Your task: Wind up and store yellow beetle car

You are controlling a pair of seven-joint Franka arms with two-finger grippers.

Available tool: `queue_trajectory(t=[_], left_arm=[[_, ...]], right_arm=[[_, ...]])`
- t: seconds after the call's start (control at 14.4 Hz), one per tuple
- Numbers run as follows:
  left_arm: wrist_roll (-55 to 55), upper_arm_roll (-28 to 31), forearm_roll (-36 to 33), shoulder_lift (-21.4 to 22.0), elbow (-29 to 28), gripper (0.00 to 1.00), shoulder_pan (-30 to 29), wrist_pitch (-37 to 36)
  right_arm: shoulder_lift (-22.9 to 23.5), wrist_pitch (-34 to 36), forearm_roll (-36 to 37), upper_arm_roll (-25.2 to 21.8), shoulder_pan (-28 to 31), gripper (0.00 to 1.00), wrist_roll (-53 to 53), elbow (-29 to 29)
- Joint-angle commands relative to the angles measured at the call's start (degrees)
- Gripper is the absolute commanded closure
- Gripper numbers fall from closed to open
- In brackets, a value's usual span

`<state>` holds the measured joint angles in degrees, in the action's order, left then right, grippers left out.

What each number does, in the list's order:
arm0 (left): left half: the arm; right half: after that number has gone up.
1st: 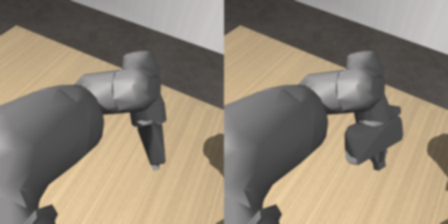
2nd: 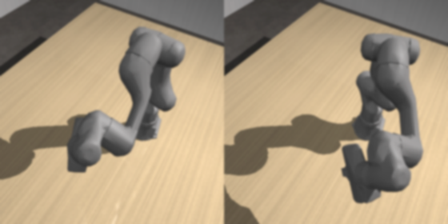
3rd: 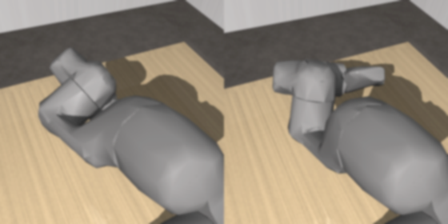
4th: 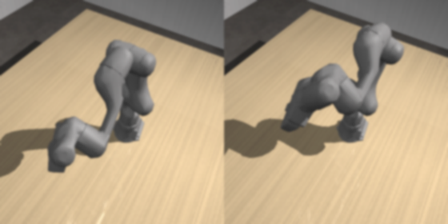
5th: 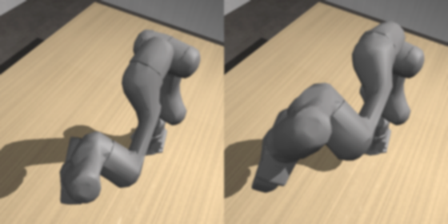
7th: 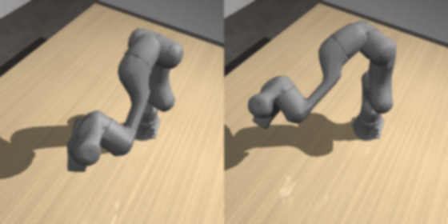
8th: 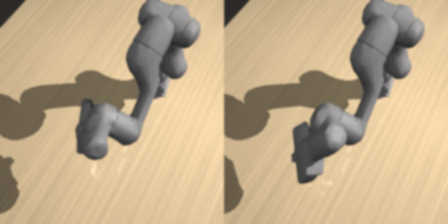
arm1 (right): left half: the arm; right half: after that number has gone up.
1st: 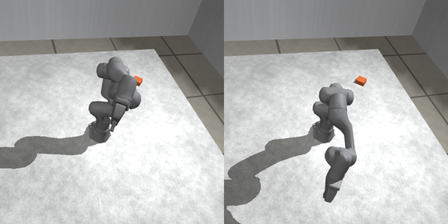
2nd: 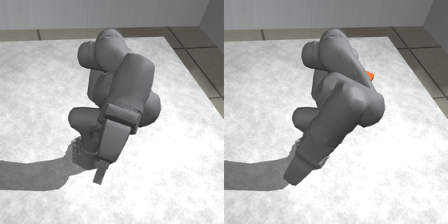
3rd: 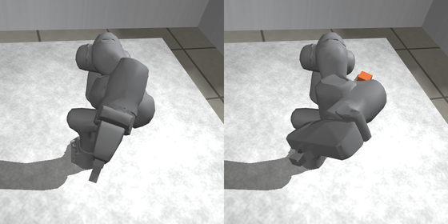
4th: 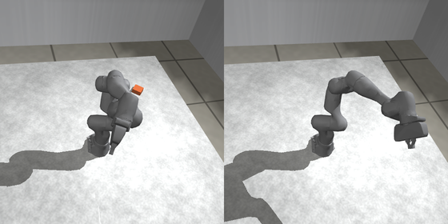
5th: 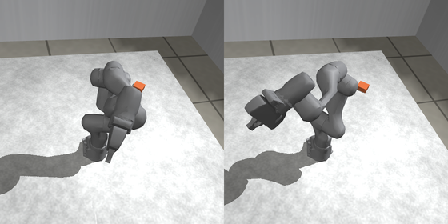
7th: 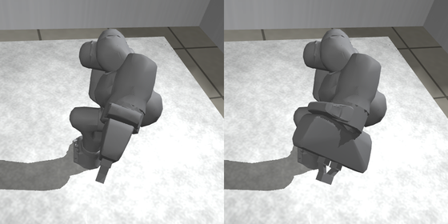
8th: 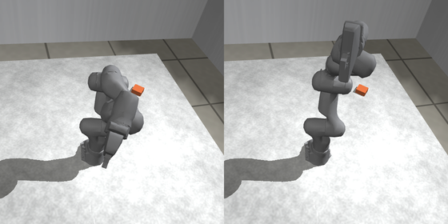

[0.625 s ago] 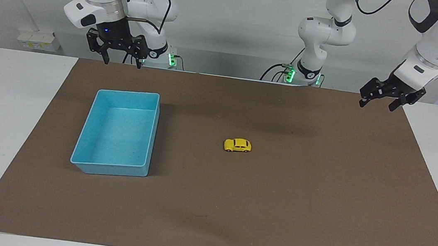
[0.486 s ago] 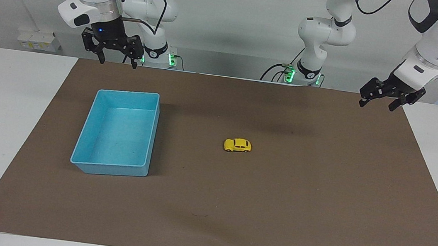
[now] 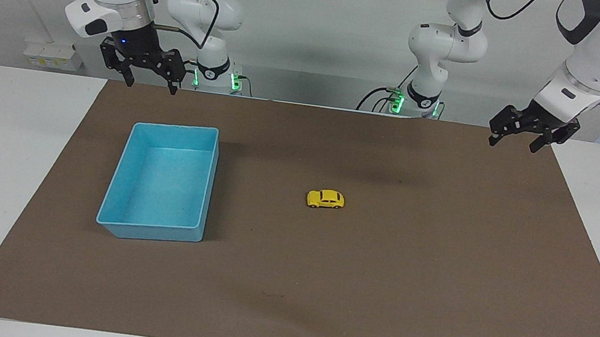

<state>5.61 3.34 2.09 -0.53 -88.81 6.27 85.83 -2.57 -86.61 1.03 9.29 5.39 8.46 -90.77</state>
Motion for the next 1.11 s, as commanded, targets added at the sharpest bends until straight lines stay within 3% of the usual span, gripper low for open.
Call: queue_trajectory(t=[0.0,0.42,0.69,1.04], left_arm=[[7.9,0.27,0.28,0.71,-0.57,0.0,0.14,-0.57],[37.43,0.27,-0.15,0.89,-0.92,0.0,3.64,2.06],[46.14,0.18,-0.24,0.27,-1.62,0.0,6.99,4.34],[47.13,0.0,-0.16,0.27,-6.89,0.0,11.83,11.89]], right_arm=[[-0.68,-0.66,-1.03,0.37,0.76,0.0,-0.81,-0.99],[-0.68,-0.66,-1.03,0.38,0.76,0.0,-0.81,-0.99],[-0.68,-0.66,-1.03,0.38,0.77,0.0,-0.81,-0.99],[-0.68,-0.66,-1.03,0.38,0.76,0.0,-0.81,-0.99]])
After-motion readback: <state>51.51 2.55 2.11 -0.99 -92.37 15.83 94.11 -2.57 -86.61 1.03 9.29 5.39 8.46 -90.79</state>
